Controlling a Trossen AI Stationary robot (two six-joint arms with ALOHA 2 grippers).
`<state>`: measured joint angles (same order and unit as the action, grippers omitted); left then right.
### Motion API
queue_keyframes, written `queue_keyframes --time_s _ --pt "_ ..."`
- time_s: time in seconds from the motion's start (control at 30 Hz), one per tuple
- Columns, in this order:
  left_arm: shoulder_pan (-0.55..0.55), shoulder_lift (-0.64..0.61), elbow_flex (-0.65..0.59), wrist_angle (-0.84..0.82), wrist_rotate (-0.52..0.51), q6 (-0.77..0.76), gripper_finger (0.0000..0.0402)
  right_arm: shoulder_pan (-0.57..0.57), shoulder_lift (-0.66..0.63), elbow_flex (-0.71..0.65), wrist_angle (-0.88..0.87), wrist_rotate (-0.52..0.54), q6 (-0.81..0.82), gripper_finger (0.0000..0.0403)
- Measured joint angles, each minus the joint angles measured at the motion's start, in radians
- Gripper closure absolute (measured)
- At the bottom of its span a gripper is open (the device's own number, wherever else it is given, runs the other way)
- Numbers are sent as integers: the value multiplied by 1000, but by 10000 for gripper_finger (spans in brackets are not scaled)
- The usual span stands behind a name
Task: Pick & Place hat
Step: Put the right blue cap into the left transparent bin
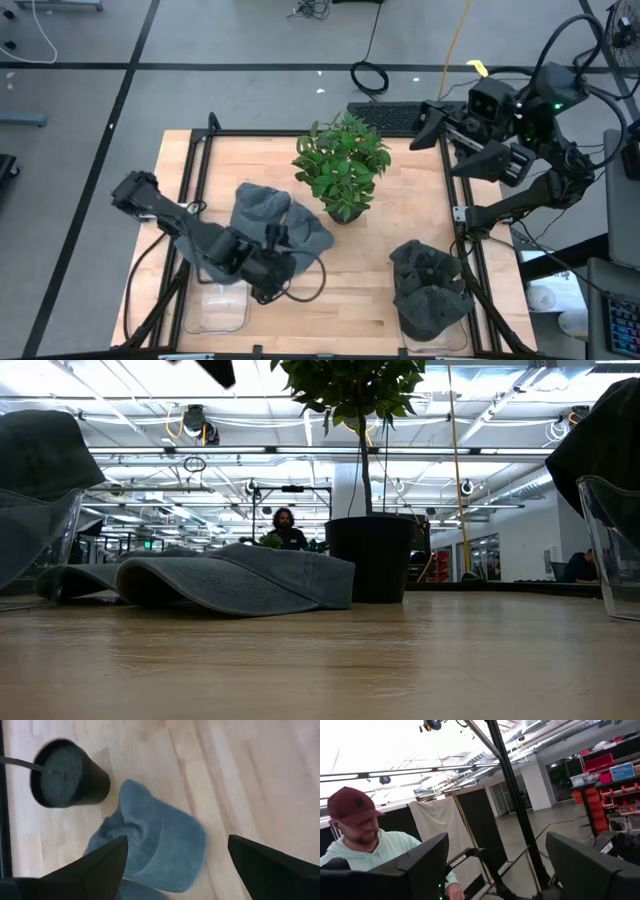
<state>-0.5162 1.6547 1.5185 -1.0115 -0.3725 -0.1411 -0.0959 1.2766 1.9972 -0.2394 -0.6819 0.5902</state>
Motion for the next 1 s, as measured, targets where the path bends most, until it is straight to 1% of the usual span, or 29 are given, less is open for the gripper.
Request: queue_keyframes --time_s 0.17,0.3,0.47,0.63,0.77,1.0 --pt "1 66 0 -8 -19 0 48 0 0 0 1 -1 -49 81" --pt "-2 118 0 -24 16 -8 48 0 0 0 3 -2 -52 81" --pt "-12 180 0 -65 39 -68 48 0 0 0 3 -3 -54 81" --pt "-15 227 1 -66 39 -140 48 0 0 0 3 -3 -60 81" --pt "-17 275 1 -69 29 -150 48 0 0 0 3 -4 -60 81" --pt "-22 371 1 -135 21 -171 48 0 0 0 3 -4 -60 81"
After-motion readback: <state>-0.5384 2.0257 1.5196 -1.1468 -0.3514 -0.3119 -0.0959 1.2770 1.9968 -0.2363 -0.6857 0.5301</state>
